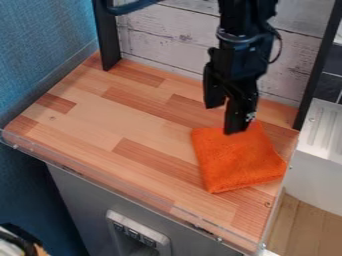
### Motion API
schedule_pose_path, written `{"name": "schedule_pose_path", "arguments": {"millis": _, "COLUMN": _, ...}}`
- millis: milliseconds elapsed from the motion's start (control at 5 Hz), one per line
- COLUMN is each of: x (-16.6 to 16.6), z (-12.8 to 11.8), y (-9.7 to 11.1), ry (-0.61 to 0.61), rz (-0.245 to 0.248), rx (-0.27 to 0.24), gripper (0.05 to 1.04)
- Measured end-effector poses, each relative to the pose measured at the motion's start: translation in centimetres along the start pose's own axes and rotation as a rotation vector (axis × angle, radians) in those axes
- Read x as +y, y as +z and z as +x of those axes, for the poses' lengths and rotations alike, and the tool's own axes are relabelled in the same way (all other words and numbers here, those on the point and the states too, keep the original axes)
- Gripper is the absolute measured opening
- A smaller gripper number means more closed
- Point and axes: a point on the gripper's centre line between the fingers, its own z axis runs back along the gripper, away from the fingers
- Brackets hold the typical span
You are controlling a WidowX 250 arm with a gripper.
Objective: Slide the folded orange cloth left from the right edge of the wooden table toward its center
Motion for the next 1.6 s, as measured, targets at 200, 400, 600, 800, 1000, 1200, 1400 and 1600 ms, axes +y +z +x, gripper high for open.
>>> {"name": "schedule_pose_path", "arguments": {"millis": 200, "x": -0.9, "z": 0.9, "y": 0.1, "ry": -0.052, "rz": -0.012, "rx": -0.011, "gripper": 0.997}}
{"name": "schedule_pose_path", "arguments": {"millis": 400, "x": -1.5, "z": 1.4, "y": -0.2, "ry": -0.083, "rz": -0.040, "rx": 0.000, "gripper": 0.958}}
{"name": "schedule_pose_path", "arguments": {"millis": 600, "x": -2.2, "z": 1.7, "y": -1.0, "ry": -0.113, "rz": -0.059, "rx": 0.012, "gripper": 0.684}}
{"name": "schedule_pose_path", "arguments": {"millis": 800, "x": -2.3, "z": 2.0, "y": -2.1, "ry": -0.126, "rz": -0.063, "rx": 0.017, "gripper": 0.385}}
{"name": "schedule_pose_path", "arguments": {"millis": 1000, "x": -2.4, "z": 2.2, "y": -3.3, "ry": -0.131, "rz": -0.069, "rx": 0.030, "gripper": 0.167}}
{"name": "schedule_pose_path", "arguments": {"millis": 1200, "x": -2.8, "z": 2.2, "y": -4.0, "ry": -0.138, "rz": -0.073, "rx": 0.048, "gripper": 0.071}}
{"name": "schedule_pose_path", "arguments": {"millis": 1400, "x": -2.9, "z": 2.1, "y": -4.7, "ry": -0.132, "rz": -0.068, "rx": 0.069, "gripper": 0.065}}
{"name": "schedule_pose_path", "arguments": {"millis": 1600, "x": -2.7, "z": 1.9, "y": -5.9, "ry": -0.128, "rz": -0.061, "rx": 0.102, "gripper": 0.064}}
